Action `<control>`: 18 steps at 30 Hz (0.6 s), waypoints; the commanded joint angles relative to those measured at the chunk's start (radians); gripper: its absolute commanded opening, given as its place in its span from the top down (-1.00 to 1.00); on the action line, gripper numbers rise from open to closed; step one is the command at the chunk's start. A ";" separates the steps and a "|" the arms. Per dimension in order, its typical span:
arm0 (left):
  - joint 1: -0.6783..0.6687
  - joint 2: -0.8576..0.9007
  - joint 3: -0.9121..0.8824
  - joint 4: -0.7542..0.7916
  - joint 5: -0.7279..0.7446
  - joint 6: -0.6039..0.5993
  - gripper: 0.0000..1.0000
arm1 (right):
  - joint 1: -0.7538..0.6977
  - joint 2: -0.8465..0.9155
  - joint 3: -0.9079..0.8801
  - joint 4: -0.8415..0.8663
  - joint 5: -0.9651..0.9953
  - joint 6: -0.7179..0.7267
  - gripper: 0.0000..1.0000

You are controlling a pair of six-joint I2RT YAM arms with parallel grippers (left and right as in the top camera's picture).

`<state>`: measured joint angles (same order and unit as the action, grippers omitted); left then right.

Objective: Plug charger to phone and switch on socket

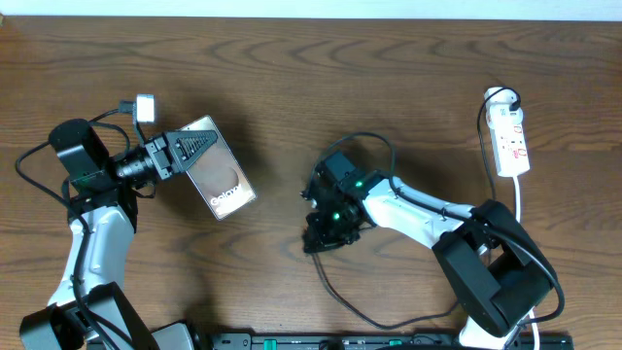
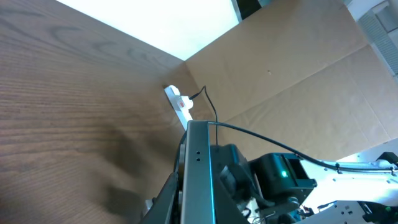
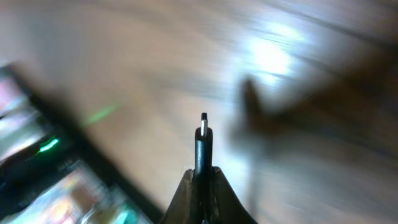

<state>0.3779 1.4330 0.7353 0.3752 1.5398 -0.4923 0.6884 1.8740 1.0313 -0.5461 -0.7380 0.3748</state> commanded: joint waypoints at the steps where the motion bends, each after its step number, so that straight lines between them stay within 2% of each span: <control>1: 0.003 -0.002 0.003 0.008 0.032 0.009 0.85 | -0.024 0.005 -0.004 0.043 -0.300 -0.158 0.98; 6: 0.003 -0.002 0.003 0.008 0.031 0.010 0.85 | -0.042 0.005 -0.004 0.120 -0.528 -0.315 0.98; 9: 0.003 -0.002 0.003 0.008 0.031 0.010 0.85 | -0.042 0.005 -0.004 0.143 -0.563 -0.355 0.98; 14: 0.003 -0.002 0.003 0.008 0.031 0.010 0.85 | -0.042 0.005 -0.004 0.146 -0.544 -0.352 0.98; 18: 0.003 -0.002 0.003 0.008 0.031 0.010 0.85 | -0.042 0.005 -0.004 0.112 -0.304 -0.176 0.98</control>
<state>0.3779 1.4326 0.7353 0.3752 1.5398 -0.4927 0.6521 1.8744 1.0309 -0.4187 -1.1778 0.1017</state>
